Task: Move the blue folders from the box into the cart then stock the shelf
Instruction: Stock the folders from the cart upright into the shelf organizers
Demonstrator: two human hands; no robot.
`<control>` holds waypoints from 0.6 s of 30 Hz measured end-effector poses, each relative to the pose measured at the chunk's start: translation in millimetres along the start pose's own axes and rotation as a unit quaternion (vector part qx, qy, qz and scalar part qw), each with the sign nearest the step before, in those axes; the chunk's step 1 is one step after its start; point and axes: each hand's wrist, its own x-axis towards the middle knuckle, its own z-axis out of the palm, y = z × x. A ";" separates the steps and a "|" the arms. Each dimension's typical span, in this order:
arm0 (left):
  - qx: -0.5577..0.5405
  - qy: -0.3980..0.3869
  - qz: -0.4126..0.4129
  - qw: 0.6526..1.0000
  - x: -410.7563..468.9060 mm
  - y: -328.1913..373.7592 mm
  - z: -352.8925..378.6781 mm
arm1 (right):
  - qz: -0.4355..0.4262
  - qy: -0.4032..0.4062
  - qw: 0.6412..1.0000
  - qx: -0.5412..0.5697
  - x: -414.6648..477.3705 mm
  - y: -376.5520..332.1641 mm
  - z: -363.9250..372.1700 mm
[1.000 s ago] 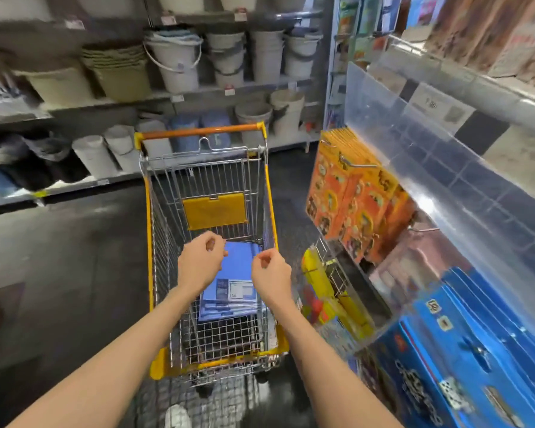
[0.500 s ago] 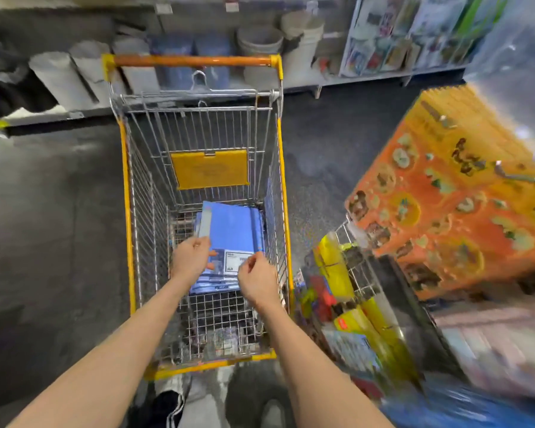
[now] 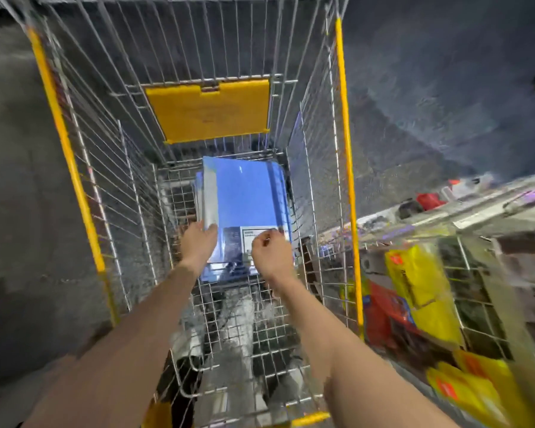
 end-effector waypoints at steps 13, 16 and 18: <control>-0.075 0.005 -0.079 0.994 75.2 -32.3 29.3 | 0.036 -0.044 0.997 -0.049 101.0 43.5 47.6; -0.180 -0.078 -0.104 0.975 67.1 -25.6 37.5 | 0.031 -0.015 0.999 -0.025 111.7 38.1 50.6; -0.219 -0.104 -0.105 0.964 54.3 -17.2 41.9 | 0.014 -0.006 1.000 -0.017 114.0 29.8 43.7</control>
